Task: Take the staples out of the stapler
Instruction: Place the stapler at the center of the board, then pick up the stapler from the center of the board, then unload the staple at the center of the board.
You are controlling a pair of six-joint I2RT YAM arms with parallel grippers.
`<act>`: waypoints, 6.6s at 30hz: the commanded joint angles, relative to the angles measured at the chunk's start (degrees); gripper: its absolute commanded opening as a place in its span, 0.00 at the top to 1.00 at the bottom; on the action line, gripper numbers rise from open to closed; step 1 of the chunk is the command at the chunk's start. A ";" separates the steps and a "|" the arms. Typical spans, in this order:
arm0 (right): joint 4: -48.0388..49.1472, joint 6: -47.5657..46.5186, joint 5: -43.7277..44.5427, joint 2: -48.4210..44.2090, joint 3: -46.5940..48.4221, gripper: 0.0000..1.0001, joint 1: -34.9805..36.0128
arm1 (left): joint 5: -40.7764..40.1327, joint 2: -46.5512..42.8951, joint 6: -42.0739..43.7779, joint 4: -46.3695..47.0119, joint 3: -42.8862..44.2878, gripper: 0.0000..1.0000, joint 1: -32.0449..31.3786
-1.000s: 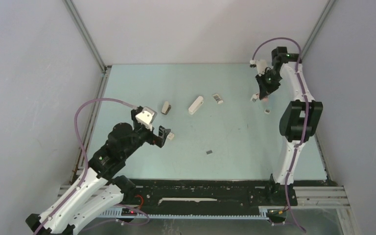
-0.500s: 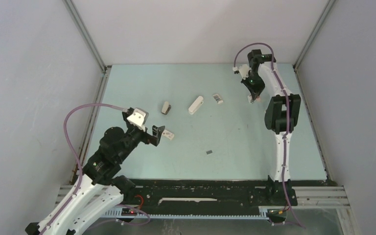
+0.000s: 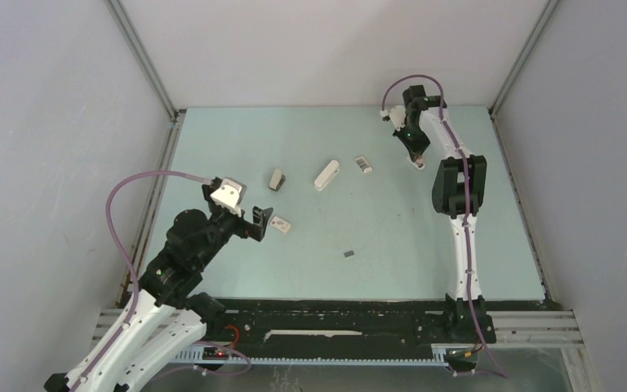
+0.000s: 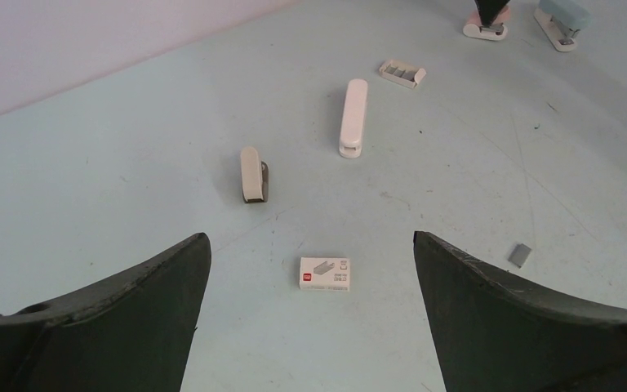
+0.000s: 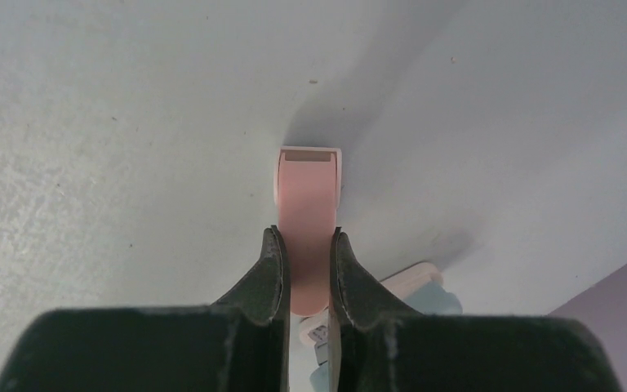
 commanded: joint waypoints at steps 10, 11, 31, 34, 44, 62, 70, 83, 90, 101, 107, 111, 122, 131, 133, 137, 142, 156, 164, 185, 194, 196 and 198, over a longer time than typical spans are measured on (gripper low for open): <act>3.54 6.67 -9.78 -4.98 -2.04 0.37 -2.69 | 1.33 -0.49 0.62 2.27 -0.82 0.00 1.57; 3.97 7.34 -11.54 -6.50 -3.04 0.33 -3.12 | 1.32 -0.51 0.58 2.27 -0.82 0.00 1.65; 44.25 34.16 -20.32 -43.97 -54.17 0.27 -15.71 | 3.15 -2.51 0.80 2.79 -1.17 0.00 2.55; 47.49 41.26 -11.70 -44.22 -57.05 0.27 -15.72 | 3.20 -2.46 0.71 2.88 -1.26 0.00 2.63; 42.64 50.42 -1.39 -34.45 -53.53 0.30 -17.34 | 2.99 -2.47 0.89 2.97 -1.43 0.00 2.71; 40.03 48.76 -3.10 -29.01 -51.15 0.49 -17.49 | 3.69 -2.42 0.88 3.06 -1.43 0.00 2.89; 39.68 48.13 -3.17 -28.13 -50.90 0.52 -17.49 | 3.78 -2.42 0.88 3.07 -1.43 0.00 2.89; 40.34 44.65 -9.72 -37.18 -53.49 1.00 -17.57 | 4.96 -2.42 0.80 3.38 -1.69 0.00 3.23; 39.33 41.69 -21.94 -45.85 -59.80 1.00 -17.36 | 9.46 -1.99 0.29 4.68 -2.32 0.00 3.22; 40.51 30.78 -54.82 -57.73 -69.99 1.00 -10.24 | 33.08 8.43 -30.76 28.50 -5.38 0.00 2.80; 43.71 29.56 -73.23 -59.52 -73.14 1.00 -7.43 | 24.28 13.18 -38.10 48.50 -13.77 0.00 -6.13; 46.97 31.68 -79.17 -59.63 -74.55 1.00 -4.72 | 20.50 21.93 -40.79 70.32 -19.84 0.00 -10.32; 63.69 46.53 -86.67 -59.59 -79.73 1.00 -1.43 | 17.84 49.40 -45.11 92.81 -13.51 0.00 -14.73; 64.57 47.49 -87.49 -58.59 -79.75 1.00 0.33 | 19.51 62.59 -48.75 98.18 -5.03 0.06 -16.05; 64.66 47.61 -87.71 -58.40 -79.76 1.00 0.36 | 20.36 64.45 -49.31 98.14 -3.12 0.10 -16.11; 64.79 47.74 -88.23 -58.53 -79.73 1.00 0.26 | 21.62 67.55 -50.90 98.16 -0.66 0.23 -16.16; 64.83 47.75 -88.30 -58.21 -79.77 1.00 0.27 | 22.65 70.12 -53.00 98.23 0.67 0.37 -16.11; 63.60 46.10 -87.31 -57.70 -79.74 1.00 -1.20 | 24.01 69.28 -53.35 98.11 -1.90 0.64 -15.96; 45.63 25.78 -83.26 -57.55 -76.25 1.00 -1.36 | 24.63 67.63 -49.77 97.98 -7.58 0.98 -12.56; 22.26 -11.02 -48.78 -54.72 -72.10 1.00 8.95 | 21.15 57.17 -3.28 28.60 5.36 1.00 -6.92; 24.74 -15.02 -39.57 -56.12 -75.61 1.00 11.82 | 15.58 56.48 3.89 21.03 8.82 1.00 -6.87; 26.16 -15.86 -37.45 -56.39 -76.98 1.00 12.31 | 14.83 56.59 4.93 20.25 8.93 1.00 -6.87; 27.26 -16.21 -36.12 -56.07 -77.60 1.00 12.62 | 14.09 57.16 5.68 19.67 8.98 1.00 -6.95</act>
